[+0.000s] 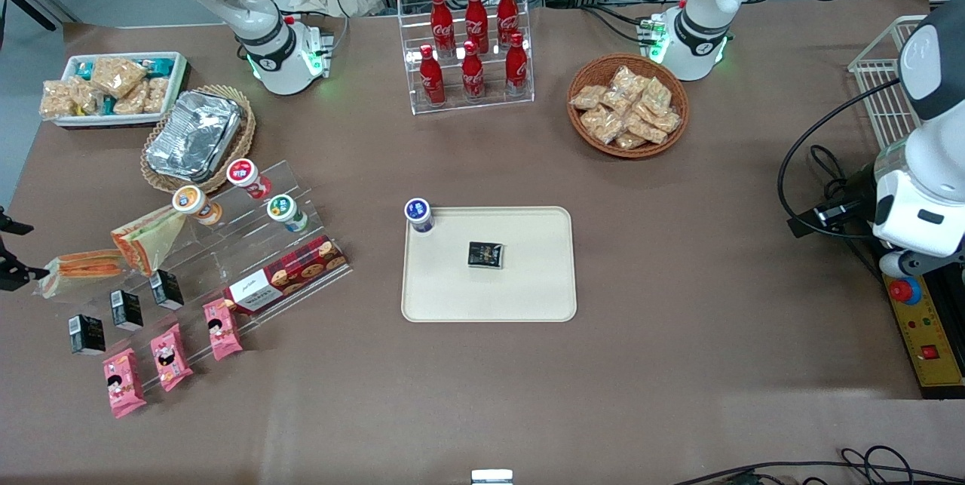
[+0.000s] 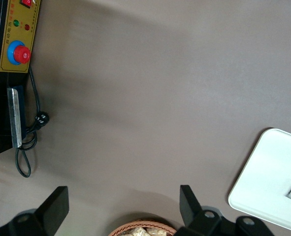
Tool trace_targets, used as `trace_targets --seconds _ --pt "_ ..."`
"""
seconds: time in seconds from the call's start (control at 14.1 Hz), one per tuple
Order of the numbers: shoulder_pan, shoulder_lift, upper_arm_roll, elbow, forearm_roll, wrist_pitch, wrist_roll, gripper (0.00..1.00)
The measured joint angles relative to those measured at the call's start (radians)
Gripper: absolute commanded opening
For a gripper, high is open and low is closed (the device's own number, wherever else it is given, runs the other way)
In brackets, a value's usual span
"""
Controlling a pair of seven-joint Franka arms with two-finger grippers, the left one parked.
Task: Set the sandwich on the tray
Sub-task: 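Close the right gripper on the upright wrapped triangular sandwich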
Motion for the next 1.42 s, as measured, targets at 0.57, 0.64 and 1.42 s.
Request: trace_targets --seconds 0.57,0.64,1.42 --pt "-0.121 0.050 -0.004 -0.004 0.203 0.039 0.071 0.97" --pt "-0.120 0.050 -0.003 -0.007 0.203 0.039 0.076 0.97" --pt "-0.103 0.128 0.007 -0.040 0.203 0.070 0.089 0.75"
